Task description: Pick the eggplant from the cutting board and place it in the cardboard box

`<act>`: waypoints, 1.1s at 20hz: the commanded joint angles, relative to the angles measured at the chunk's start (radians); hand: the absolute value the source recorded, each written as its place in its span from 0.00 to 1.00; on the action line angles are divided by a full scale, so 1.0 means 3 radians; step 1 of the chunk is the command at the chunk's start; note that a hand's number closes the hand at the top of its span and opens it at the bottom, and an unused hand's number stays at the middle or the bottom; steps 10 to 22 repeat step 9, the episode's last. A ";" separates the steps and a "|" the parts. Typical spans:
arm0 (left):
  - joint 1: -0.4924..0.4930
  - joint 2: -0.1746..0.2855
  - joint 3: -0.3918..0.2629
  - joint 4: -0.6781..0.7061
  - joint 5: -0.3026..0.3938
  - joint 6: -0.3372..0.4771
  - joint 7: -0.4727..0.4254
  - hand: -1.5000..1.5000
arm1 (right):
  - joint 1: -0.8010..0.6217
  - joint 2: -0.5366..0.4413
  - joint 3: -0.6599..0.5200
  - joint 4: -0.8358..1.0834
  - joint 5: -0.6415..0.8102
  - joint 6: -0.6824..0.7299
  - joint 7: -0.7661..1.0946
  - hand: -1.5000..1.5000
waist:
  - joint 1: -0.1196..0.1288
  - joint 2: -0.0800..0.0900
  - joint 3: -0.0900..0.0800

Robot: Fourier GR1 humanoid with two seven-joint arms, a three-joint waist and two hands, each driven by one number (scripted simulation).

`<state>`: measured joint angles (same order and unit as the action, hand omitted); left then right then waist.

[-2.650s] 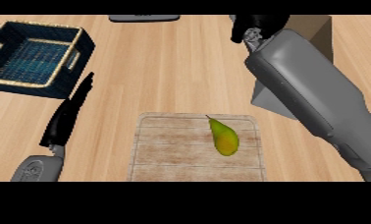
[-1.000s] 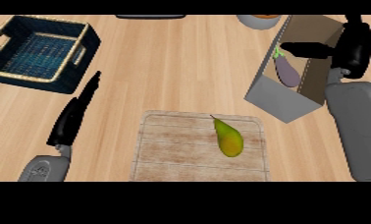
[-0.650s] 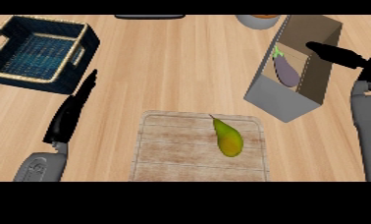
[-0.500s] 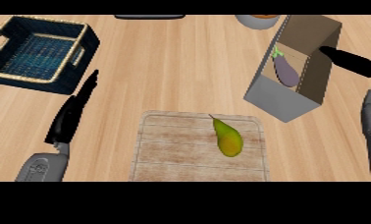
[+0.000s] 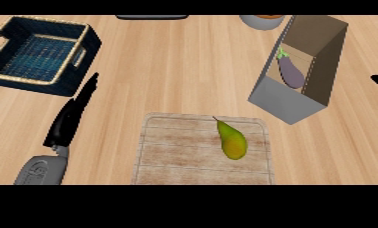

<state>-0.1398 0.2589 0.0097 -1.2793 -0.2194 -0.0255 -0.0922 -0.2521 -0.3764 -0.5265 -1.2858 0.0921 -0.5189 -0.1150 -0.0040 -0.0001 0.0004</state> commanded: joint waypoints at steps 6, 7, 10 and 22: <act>0.0101 0.0006 0.0055 -0.0359 -0.0015 -0.0139 0.0248 0.50 | 0.0464 -0.0157 -0.0283 0.0153 -0.0356 0.0336 -0.0459 0.00 | 0.0012 -0.0003 -0.0001; 0.0097 -0.0024 0.0069 -0.0172 -0.0105 -0.0063 -0.0038 0.50 | 0.0320 -0.0286 -0.0281 0.0260 -0.0379 0.0366 -0.0379 0.00 | 0.0013 0.0000 -0.0001; -0.0060 -0.0082 0.0076 0.0087 -0.0094 -0.0067 -0.0021 0.50 | 0.0281 -0.0244 -0.0327 0.0764 -0.0434 0.0479 -0.0884 0.00 | 0.0016 0.0005 0.0000; -0.0060 -0.0082 0.0076 0.0087 -0.0094 -0.0067 -0.0021 0.50 | 0.0281 -0.0244 -0.0327 0.0764 -0.0434 0.0479 -0.0884 0.00 | 0.0016 0.0005 0.0000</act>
